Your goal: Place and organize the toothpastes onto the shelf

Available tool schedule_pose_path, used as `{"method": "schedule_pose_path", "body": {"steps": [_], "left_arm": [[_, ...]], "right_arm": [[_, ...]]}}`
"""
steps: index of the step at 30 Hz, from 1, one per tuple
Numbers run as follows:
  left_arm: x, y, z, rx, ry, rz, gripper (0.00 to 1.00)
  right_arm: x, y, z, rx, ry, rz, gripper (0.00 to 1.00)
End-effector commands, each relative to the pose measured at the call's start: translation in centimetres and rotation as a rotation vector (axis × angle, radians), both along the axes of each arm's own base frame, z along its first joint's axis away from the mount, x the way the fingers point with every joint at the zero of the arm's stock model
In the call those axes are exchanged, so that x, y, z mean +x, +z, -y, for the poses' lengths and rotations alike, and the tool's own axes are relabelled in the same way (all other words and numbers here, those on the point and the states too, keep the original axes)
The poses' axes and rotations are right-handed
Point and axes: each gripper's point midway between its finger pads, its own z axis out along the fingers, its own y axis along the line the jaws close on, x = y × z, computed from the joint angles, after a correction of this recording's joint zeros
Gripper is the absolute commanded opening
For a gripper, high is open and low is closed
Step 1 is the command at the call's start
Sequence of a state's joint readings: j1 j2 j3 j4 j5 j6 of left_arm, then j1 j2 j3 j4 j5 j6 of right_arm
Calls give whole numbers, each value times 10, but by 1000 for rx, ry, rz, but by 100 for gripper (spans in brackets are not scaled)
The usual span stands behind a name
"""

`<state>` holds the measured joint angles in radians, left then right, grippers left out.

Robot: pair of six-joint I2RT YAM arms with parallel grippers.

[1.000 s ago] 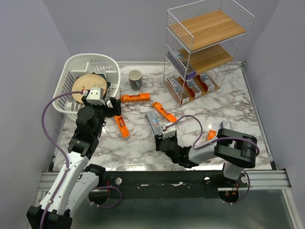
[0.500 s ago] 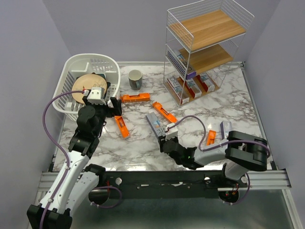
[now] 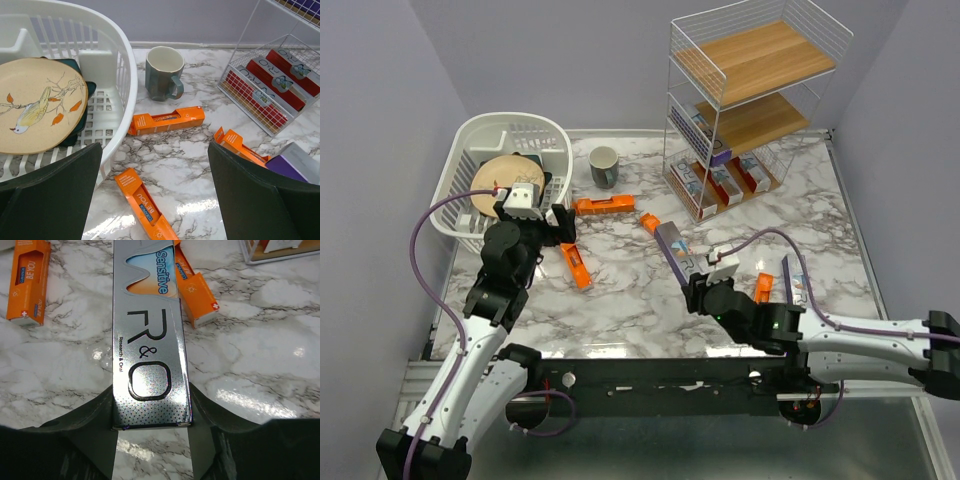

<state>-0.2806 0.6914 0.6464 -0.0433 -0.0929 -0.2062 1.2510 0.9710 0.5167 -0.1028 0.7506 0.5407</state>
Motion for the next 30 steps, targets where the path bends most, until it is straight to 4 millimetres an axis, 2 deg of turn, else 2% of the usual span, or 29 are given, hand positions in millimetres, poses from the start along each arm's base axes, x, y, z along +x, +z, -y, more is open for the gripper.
{"method": "schedule_pose_path", "body": {"steps": [1,2,3,4,5,6,9,10,11,14,15,17,20,21,22,23,24,25,27,28,30], "left_arm": [[0,4,3,1,-23,13,99],[0,4,3,1,-23,12,99],[0,3,3,2,-23,9,99],[1,2,3,1,-24,7,99],[1,2,4,0,-27,4,99],[1,1,5,0,-32,1,99],[1,0,5,1,-33,-4,99],[1,1,5,2,-32,-2,99],[0,0,5,4,-31,-3,99],[0,0,3,8,-25,-1,99],[0,1,3,7,-26,1,99],[0,0,3,8,-26,-2,99],[0,0,5,6,-32,-4,99],[1,0,5,5,-32,-5,99],[1,-1,5,6,-32,-4,99],[1,-2,5,6,-34,-9,99],[1,-2,6,6,-37,-9,99],[1,-1,6,5,-37,-8,99],[1,-1,6,5,-37,-6,99],[1,-2,6,7,-37,-9,99],[1,-1,5,11,-33,-5,99]], "right_arm": [[-9,36,59,-32,-140,-38,45],[-10,41,66,-27,-154,-43,45],[-11,47,81,-43,-178,-42,45],[-9,61,86,-21,-192,-35,45],[-8,66,92,-33,-198,-29,45],[-4,70,103,-45,-227,-25,46],[6,87,117,-74,-252,-14,49],[15,91,132,-85,-315,-15,49],[19,94,139,-115,-327,-13,49],[31,115,162,-137,-393,18,49],[34,130,164,-117,-402,45,49],[41,147,176,-139,-427,84,49],[55,179,179,-131,-425,160,49],[64,185,171,-123,-396,172,49],[72,199,174,-115,-403,194,49],[78,204,172,-136,-383,208,49],[85,214,162,-107,-336,235,49],[98,213,160,-120,-328,230,49],[112,227,145,-96,-251,269,48],[126,222,147,-113,-249,252,48],[140,231,137,-87,-195,268,48]]}}
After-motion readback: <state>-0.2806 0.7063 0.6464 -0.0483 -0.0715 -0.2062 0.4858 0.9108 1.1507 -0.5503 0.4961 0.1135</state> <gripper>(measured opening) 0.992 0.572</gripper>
